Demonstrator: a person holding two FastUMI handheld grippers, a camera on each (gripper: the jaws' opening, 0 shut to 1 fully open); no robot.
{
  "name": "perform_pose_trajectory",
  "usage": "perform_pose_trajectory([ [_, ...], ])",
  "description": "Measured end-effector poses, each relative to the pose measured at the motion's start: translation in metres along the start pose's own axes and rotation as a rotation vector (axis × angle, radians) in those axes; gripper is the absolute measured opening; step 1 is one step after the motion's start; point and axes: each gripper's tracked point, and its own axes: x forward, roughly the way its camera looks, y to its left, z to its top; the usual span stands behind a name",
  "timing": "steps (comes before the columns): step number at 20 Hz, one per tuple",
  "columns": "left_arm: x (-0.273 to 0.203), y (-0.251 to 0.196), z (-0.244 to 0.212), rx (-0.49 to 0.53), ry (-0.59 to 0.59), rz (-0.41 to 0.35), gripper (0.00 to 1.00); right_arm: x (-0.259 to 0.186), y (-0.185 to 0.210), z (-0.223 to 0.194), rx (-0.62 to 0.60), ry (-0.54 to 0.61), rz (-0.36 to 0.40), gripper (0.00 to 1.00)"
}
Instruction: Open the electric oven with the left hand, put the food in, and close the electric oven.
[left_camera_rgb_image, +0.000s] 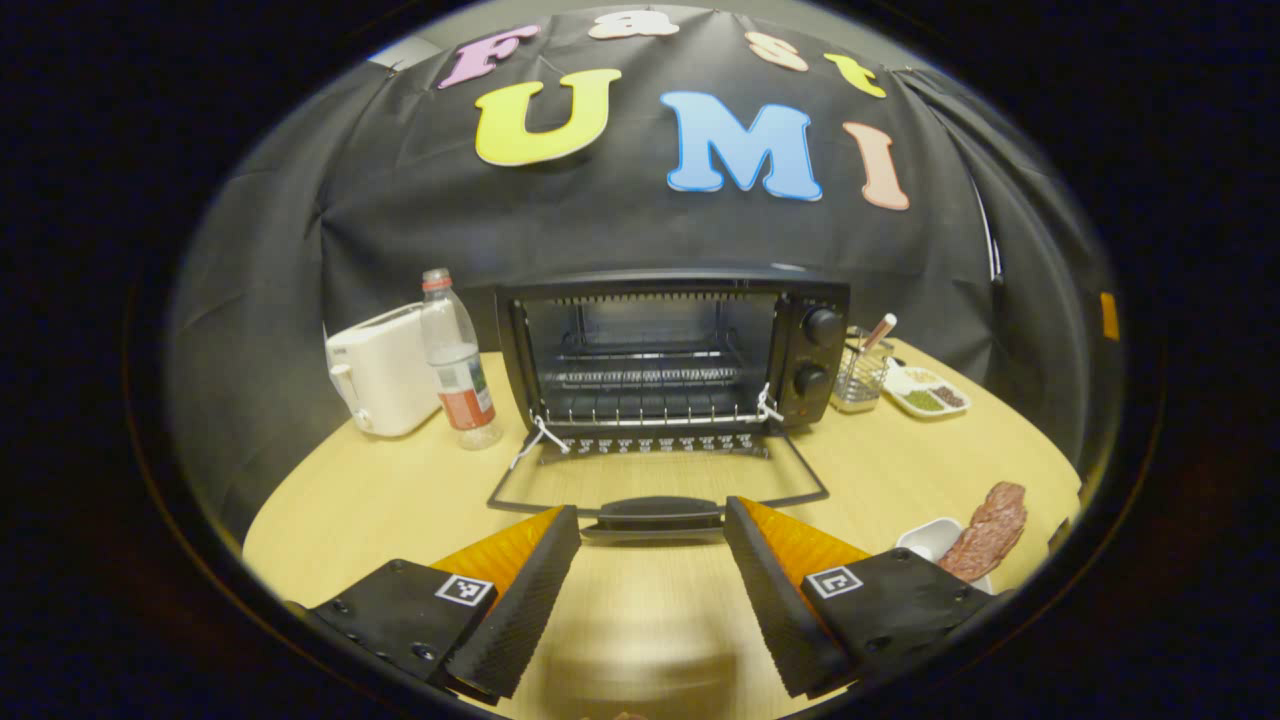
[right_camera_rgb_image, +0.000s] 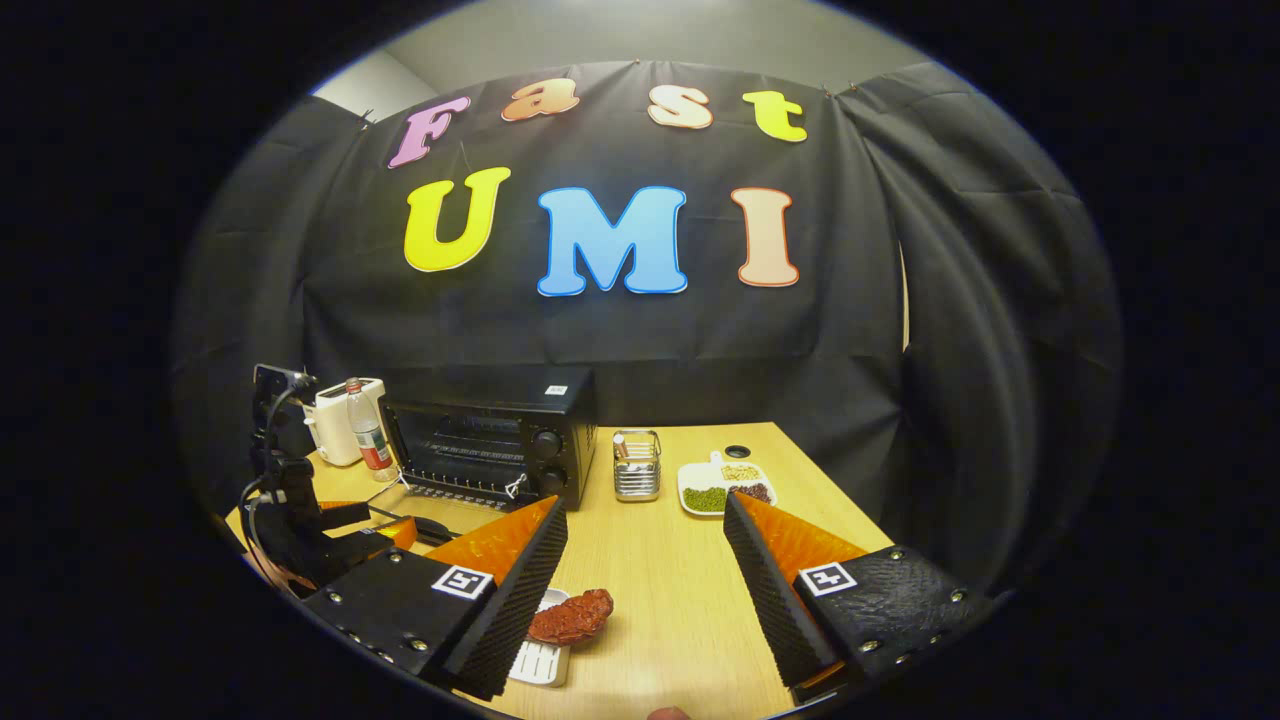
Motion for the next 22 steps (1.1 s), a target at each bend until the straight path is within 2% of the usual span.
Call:
perform_pose_trajectory([
  [2,-0.018,0.001,0.027,-0.016,-0.054,-0.002,1.00,0.007,0.005,-0.010,0.025,0.029,0.028,0.96],
  [8,-0.076,0.003,0.105,-0.043,-0.235,-0.030,0.98,0.024,0.029,-0.056,0.115,0.188,0.138,0.98],
  [9,-0.088,0.007,0.115,-0.041,-0.262,-0.032,1.00,0.028,0.034,-0.063,0.134,0.210,0.155,0.98],
  [10,-0.099,0.012,0.124,-0.035,-0.282,-0.026,0.98,0.030,0.038,-0.070,0.153,0.230,0.169,0.98],
  [13,-0.122,0.029,0.140,-0.028,-0.327,0.002,1.00,0.039,0.041,-0.088,0.178,0.285,0.173,0.98],
  [18,-0.149,0.049,0.149,-0.044,-0.366,0.056,0.98,0.051,0.045,-0.119,0.271,0.376,0.186,0.97],
  [19,-0.152,0.050,0.150,-0.043,-0.370,0.060,0.98,0.053,0.045,-0.125,0.296,0.402,0.190,0.94],
  [20,-0.155,0.051,0.150,-0.042,-0.371,0.065,0.98,0.056,0.045,-0.133,0.324,0.431,0.186,0.83],
  [22,-0.158,0.054,0.148,-0.040,-0.366,0.076,0.97,0.058,0.048,-0.149,0.398,0.494,0.186,0.76],
])
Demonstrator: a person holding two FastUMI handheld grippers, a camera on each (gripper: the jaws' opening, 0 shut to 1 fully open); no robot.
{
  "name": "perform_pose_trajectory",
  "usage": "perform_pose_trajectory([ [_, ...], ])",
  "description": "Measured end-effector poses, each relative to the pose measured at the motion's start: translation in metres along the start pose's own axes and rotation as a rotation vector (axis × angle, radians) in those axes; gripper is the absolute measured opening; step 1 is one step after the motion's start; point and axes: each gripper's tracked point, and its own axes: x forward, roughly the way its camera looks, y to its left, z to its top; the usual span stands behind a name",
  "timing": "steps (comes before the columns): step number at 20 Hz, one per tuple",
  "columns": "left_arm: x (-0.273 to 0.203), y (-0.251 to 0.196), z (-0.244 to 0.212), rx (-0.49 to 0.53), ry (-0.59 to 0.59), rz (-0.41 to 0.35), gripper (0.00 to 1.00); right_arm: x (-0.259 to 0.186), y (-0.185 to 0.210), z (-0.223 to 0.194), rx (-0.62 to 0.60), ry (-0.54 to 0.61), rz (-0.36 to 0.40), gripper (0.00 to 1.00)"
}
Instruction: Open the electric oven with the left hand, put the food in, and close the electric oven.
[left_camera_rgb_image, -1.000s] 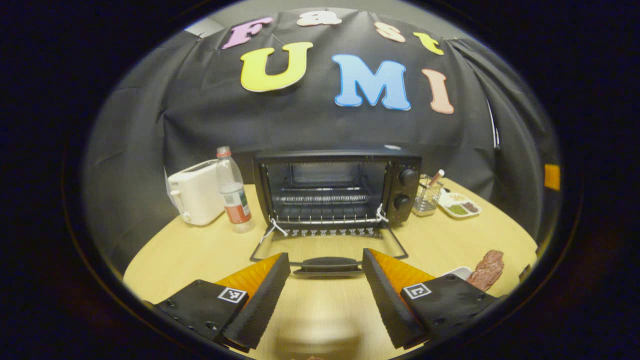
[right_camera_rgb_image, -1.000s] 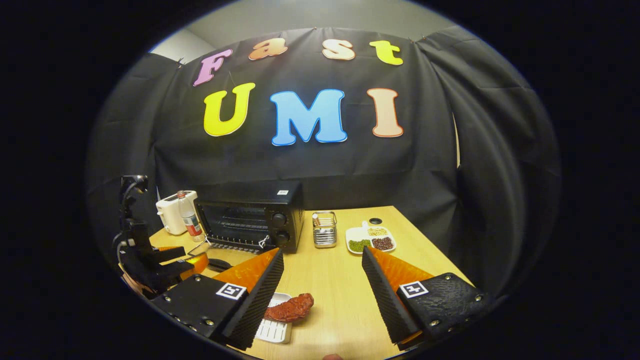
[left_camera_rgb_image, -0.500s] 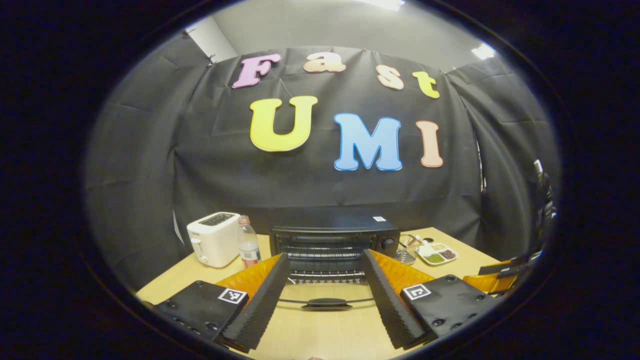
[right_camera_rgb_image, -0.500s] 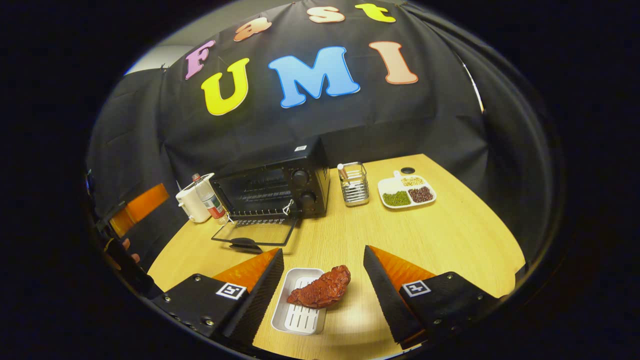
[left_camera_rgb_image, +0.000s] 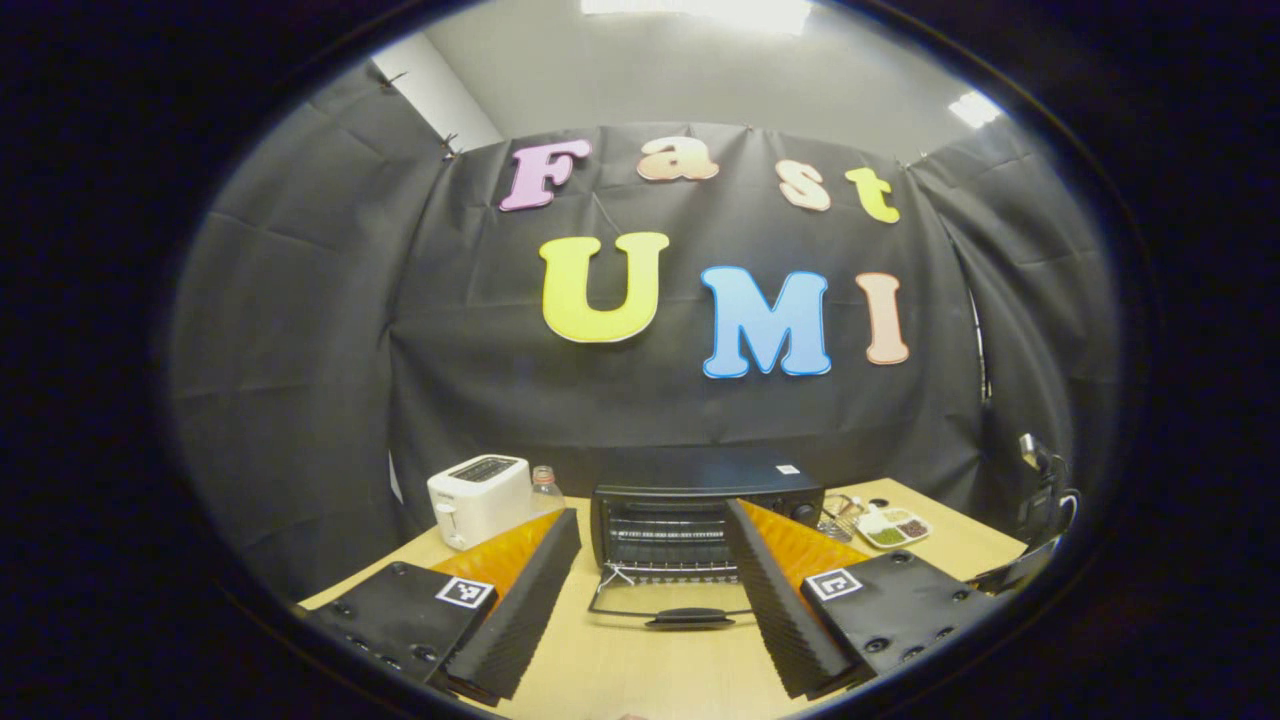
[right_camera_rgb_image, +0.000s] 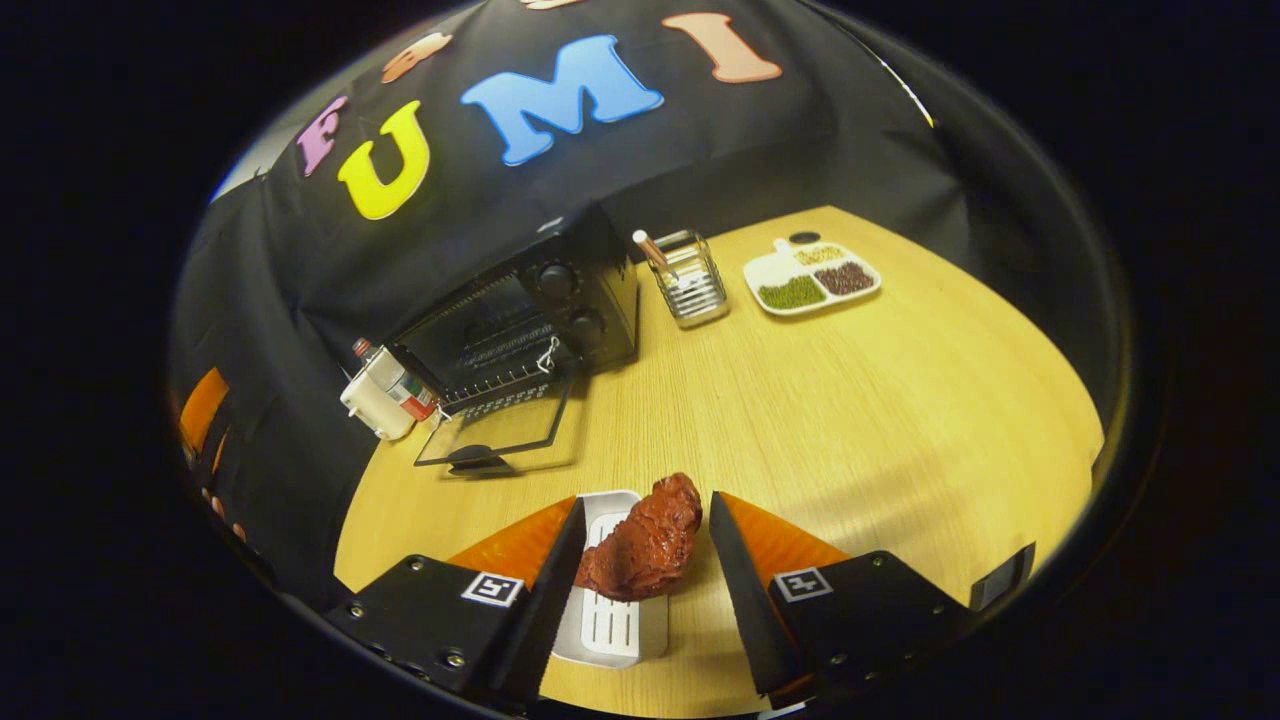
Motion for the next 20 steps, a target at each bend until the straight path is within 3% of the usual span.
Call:
perform_pose_trajectory([
  [1,-0.002,0.004,0.000,0.004,0.000,0.009,0.97,0.001,-0.002,-0.006,0.037,0.018,0.003,0.70],
  [3,-0.003,0.009,-0.003,0.004,0.006,0.023,0.94,0.004,-0.005,-0.014,0.089,0.048,0.012,0.76],
  [5,-0.004,0.012,-0.007,0.002,0.018,0.029,1.00,0.006,-0.004,-0.015,0.124,0.061,0.019,0.76],
  [6,-0.005,0.013,-0.008,0.005,0.023,0.033,0.98,0.007,-0.003,-0.012,0.154,0.055,0.028,0.62],
  [8,-0.003,0.016,-0.009,0.006,0.024,0.039,0.98,0.008,0.004,-0.015,0.188,0.075,0.054,0.50],
  [9,-0.003,0.016,-0.009,0.004,0.023,0.040,0.98,0.008,0.005,-0.018,0.183,0.079,0.055,0.50],
  [11,-0.003,0.018,-0.009,0.002,0.022,0.043,1.00,0.001,0.008,-0.006,0.219,0.069,0.093,0.27],
  [12,-0.002,0.019,-0.009,0.000,0.022,0.045,1.00,0.007,0.013,0.000,0.256,0.050,0.105,0.26],
  [13,-0.001,0.019,-0.010,-0.006,0.022,0.044,1.00,0.007,0.017,0.000,0.263,0.050,0.104,0.13],
  [16,0.001,0.020,-0.010,-0.018,0.016,0.039,0.98,-0.001,0.030,0.008,0.200,0.049,0.110,0.12],
  [17,0.002,0.021,-0.010,-0.018,0.014,0.037,0.91,-0.004,0.035,0.014,0.185,0.035,0.116,0.12],
  [18,0.005,0.023,-0.009,-0.019,0.012,0.036,1.00,-0.007,0.039,0.020,0.181,0.024,0.129,0.12],
  [20,0.008,0.028,-0.009,-0.027,0.009,0.035,1.00,-0.010,0.055,0.033,0.187,0.000,0.153,0.12],
])
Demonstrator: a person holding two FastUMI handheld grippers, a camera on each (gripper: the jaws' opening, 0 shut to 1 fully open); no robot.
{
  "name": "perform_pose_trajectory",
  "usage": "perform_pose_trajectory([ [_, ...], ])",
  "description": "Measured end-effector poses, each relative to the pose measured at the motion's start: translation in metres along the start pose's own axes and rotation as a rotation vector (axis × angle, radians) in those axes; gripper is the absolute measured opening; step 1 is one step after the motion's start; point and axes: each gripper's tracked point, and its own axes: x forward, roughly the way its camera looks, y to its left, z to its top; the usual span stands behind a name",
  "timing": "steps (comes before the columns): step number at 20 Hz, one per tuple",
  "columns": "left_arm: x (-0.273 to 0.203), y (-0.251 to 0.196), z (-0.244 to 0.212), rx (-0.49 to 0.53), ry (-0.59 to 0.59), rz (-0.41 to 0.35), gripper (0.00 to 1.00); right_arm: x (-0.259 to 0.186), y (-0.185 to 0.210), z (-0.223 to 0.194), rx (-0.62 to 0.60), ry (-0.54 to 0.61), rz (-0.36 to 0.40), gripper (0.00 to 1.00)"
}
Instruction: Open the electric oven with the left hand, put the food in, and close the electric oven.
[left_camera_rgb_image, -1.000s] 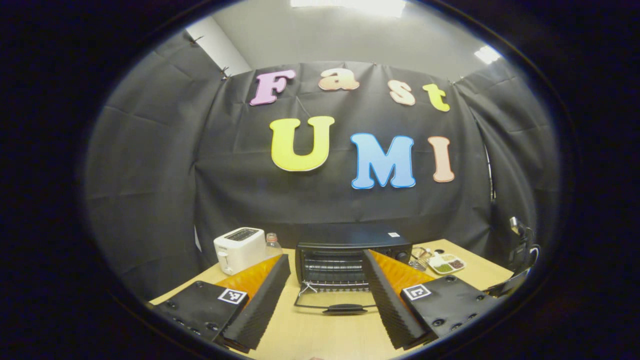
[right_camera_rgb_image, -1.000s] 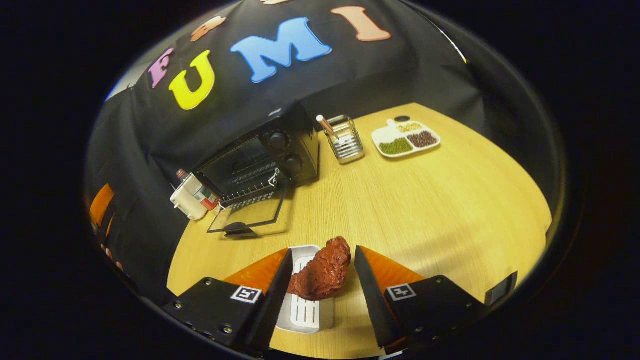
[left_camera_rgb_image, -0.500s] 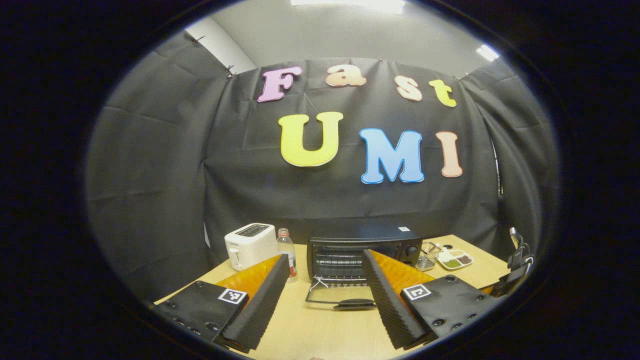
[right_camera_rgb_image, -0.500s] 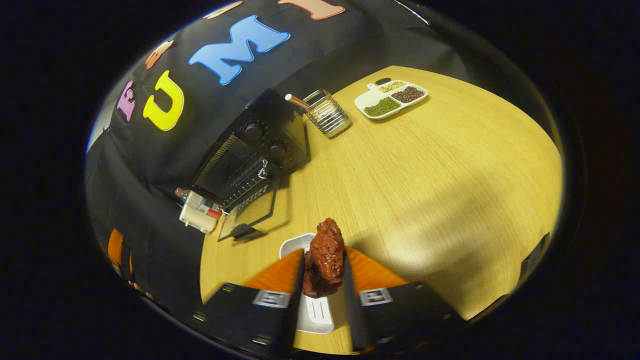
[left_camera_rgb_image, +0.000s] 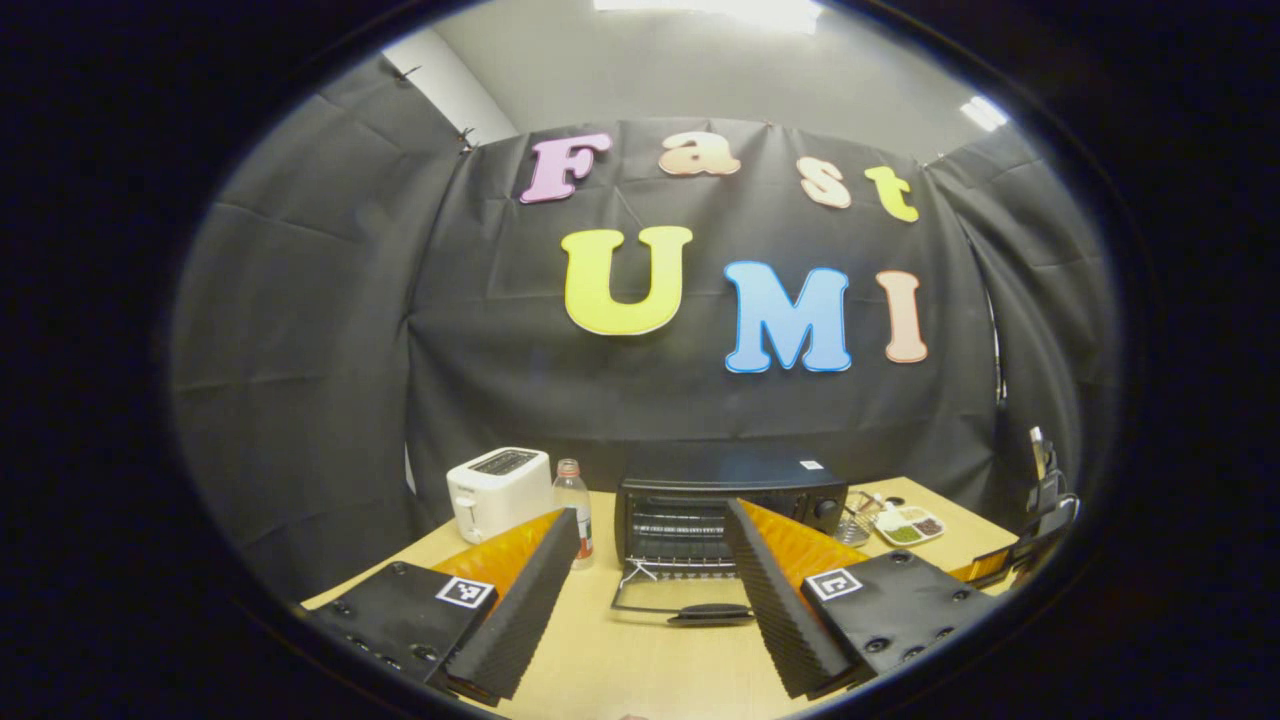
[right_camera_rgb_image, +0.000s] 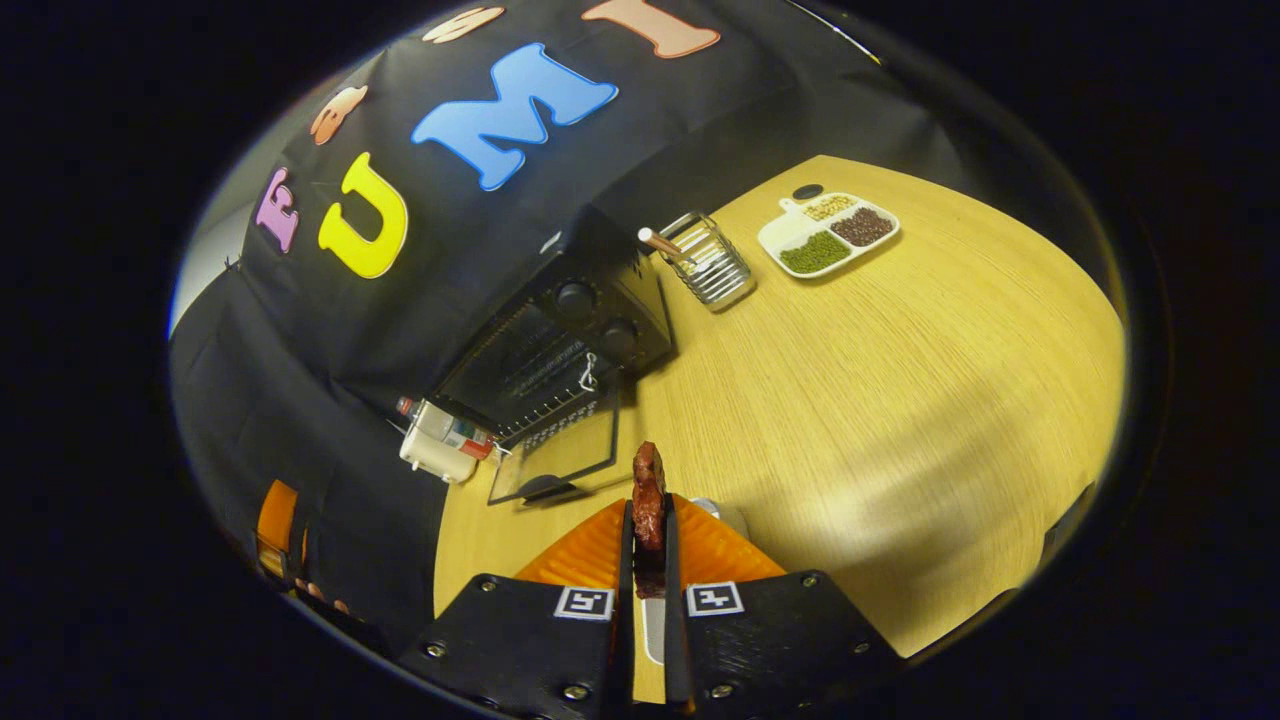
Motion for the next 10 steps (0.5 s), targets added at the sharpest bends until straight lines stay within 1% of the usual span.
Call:
perform_pose_trajectory([
  [1,0.003,0.002,-0.001,-0.006,0.001,-0.001,1.00,0.001,0.008,0.004,-0.001,-0.009,0.011,0.13],
  [2,0.003,0.004,-0.001,-0.010,0.001,-0.002,0.92,0.003,0.016,0.009,-0.005,-0.018,0.021,0.12],
  [3,0.006,0.007,-0.001,-0.012,-0.003,-0.001,0.92,0.007,0.024,0.012,-0.007,-0.027,0.030,0.12],
  [6,0.008,0.017,-0.002,-0.011,-0.001,0.005,1.00,0.020,0.053,0.022,0.001,-0.051,0.085,0.12],
  [8,0.009,0.025,0.000,-0.010,-0.005,0.013,1.00,0.031,0.071,0.025,0.008,-0.057,0.120,0.12],
  [10,0.008,0.034,0.003,-0.007,-0.010,0.024,0.99,0.042,0.085,0.027,0.005,-0.058,0.139,0.12],
])
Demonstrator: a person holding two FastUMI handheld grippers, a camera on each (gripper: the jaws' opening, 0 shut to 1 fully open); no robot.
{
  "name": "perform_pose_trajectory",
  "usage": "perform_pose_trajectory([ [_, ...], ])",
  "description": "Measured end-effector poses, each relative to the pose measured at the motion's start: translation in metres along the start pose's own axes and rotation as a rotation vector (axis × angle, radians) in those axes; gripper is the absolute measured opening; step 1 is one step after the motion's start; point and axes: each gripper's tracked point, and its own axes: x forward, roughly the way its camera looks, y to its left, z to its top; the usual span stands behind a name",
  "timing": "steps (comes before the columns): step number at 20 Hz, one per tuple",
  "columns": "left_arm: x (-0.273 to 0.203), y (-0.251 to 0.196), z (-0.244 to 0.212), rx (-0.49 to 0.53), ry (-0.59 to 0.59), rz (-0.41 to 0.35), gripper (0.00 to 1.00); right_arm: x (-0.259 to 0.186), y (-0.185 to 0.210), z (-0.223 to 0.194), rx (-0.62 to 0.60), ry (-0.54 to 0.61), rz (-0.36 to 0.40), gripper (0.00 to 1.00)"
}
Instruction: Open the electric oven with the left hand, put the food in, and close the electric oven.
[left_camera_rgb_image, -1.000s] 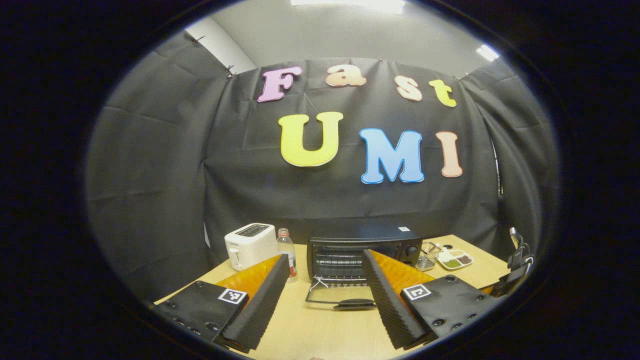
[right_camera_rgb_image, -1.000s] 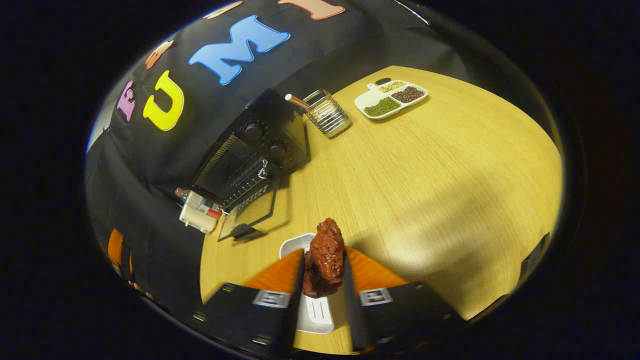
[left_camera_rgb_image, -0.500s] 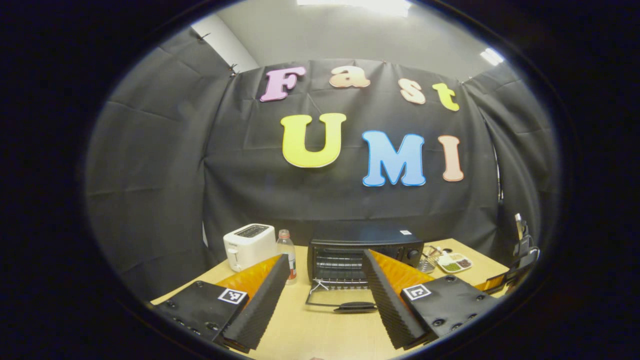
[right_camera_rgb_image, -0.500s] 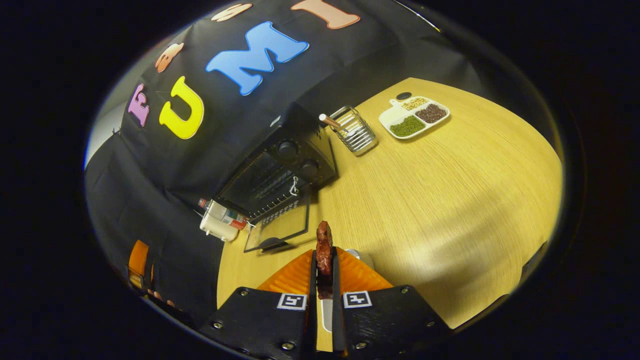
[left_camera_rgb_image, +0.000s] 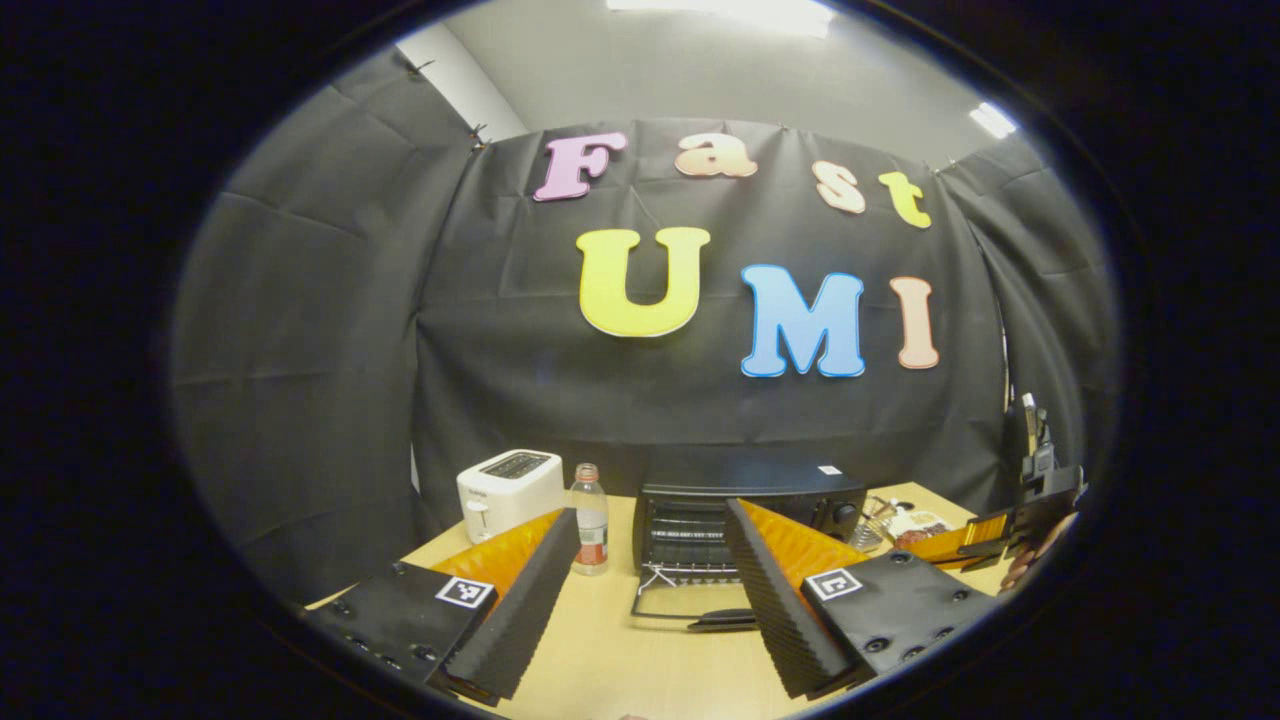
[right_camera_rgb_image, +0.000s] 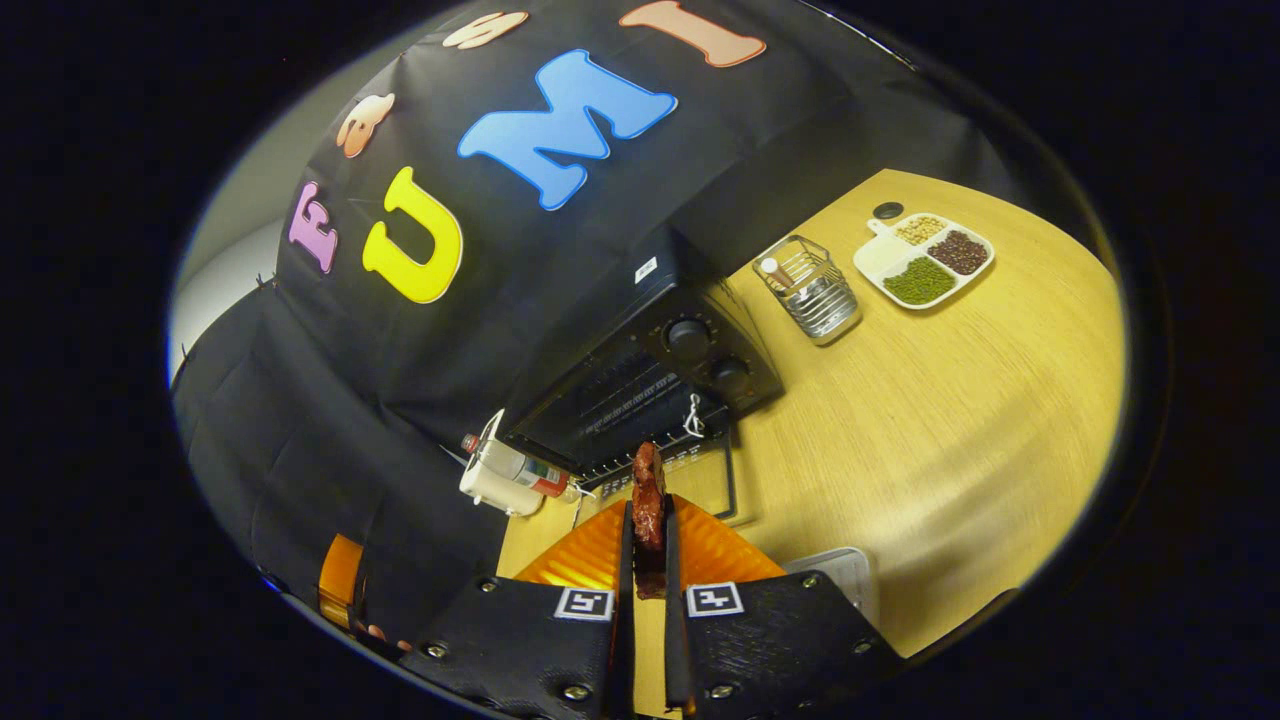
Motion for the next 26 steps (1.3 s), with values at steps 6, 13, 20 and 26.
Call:
perform_pose_trajectory([
  [6,0.007,0.029,-0.003,0.002,0.006,0.040,0.99,0.044,0.032,0.005,0.030,-0.028,0.048,0.12],
  [13,0.009,0.071,-0.010,0.014,0.024,0.118,0.98,0.104,0.048,0.005,0.069,-0.014,0.074,0.12],
  [20,0.015,0.100,-0.023,0.029,0.063,0.180,1.00,0.158,0.052,0.014,0.181,-0.042,0.087,0.12],
  [26,0.030,0.110,-0.029,0.043,0.084,0.194,1.00,0.195,0.057,0.025,0.241,-0.112,0.108,0.12],
])
